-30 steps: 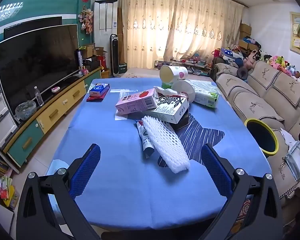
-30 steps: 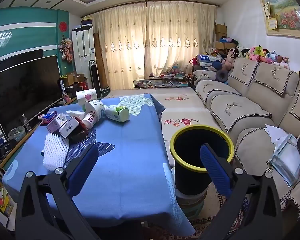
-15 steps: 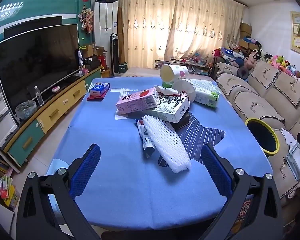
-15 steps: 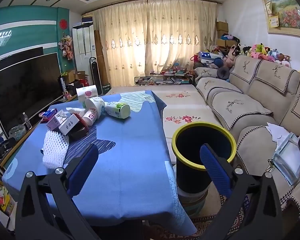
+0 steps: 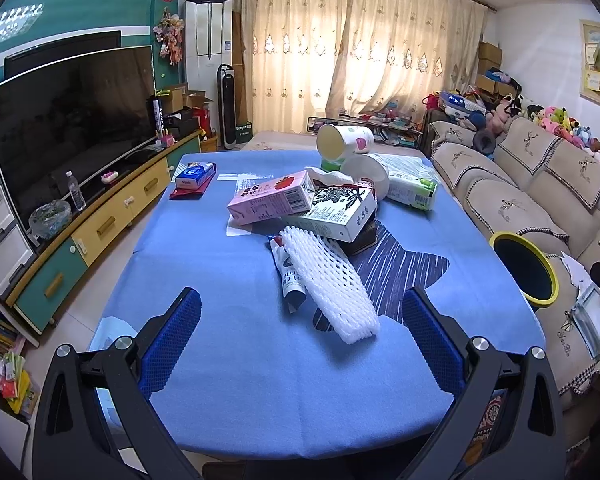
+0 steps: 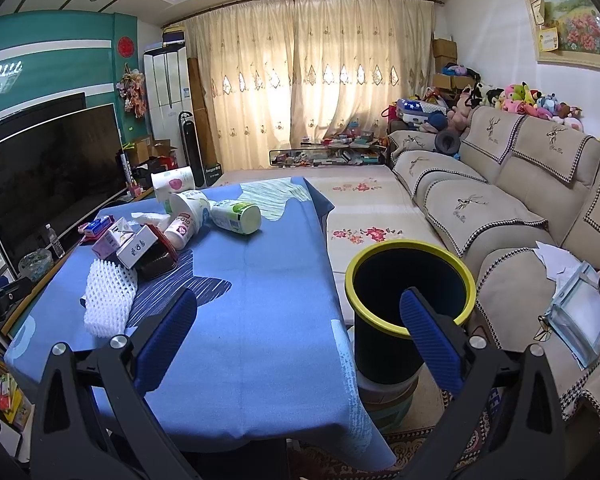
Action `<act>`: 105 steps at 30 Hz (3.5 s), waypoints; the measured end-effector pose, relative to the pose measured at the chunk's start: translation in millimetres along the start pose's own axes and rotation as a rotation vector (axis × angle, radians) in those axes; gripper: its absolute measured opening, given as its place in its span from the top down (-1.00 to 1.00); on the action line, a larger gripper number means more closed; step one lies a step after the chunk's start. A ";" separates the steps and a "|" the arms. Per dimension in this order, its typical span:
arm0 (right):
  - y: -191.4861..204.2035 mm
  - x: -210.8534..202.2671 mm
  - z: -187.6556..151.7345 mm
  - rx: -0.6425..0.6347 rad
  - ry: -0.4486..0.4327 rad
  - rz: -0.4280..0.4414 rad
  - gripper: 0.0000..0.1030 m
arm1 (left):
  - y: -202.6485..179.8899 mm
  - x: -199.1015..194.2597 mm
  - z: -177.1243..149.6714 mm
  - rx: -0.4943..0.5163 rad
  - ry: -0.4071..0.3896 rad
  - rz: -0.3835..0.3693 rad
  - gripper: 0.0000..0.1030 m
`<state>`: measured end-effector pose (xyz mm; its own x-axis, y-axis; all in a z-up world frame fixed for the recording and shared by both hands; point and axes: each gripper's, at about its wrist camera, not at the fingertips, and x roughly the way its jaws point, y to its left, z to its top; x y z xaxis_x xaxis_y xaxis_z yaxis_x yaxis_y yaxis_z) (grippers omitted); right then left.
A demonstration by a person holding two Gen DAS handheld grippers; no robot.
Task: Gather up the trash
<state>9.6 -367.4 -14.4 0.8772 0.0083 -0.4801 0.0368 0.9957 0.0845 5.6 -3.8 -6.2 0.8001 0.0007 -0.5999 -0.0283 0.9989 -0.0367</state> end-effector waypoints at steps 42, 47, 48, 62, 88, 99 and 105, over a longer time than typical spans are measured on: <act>-4.1 6.0 -7.6 0.007 0.011 0.004 -0.88 | -6.1 6.4 -4.3 0.007 0.018 -0.006 -0.93; -4.5 6.3 -8.4 0.006 0.013 0.005 -0.88 | -7.8 7.8 -5.6 0.010 0.019 -0.005 -0.93; -4.3 6.2 -8.1 0.006 0.012 0.004 -0.88 | -8.5 7.8 -6.2 0.010 0.019 -0.006 -0.93; -5.3 12.5 -15.2 0.006 0.022 0.005 -0.88 | -6.4 7.4 -4.5 0.008 0.020 -0.006 -0.93; 49.0 109.4 35.4 -0.074 0.128 0.171 -0.88 | 21.3 70.6 29.1 -0.022 0.043 0.038 -0.93; 141.0 202.1 129.9 -0.256 0.088 0.413 -0.88 | 32.7 107.0 46.3 -0.025 0.068 0.062 -0.93; 168.4 255.1 151.2 -0.296 0.140 0.456 -0.88 | 38.8 124.3 54.2 -0.027 0.084 0.073 -0.93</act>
<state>312.0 -211.4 9.3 0.7001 0.4362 -0.5654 -0.4850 0.8716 0.0719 136.4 37.6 -38.8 0.7423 0.0686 -0.6665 -0.1017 0.9948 -0.0109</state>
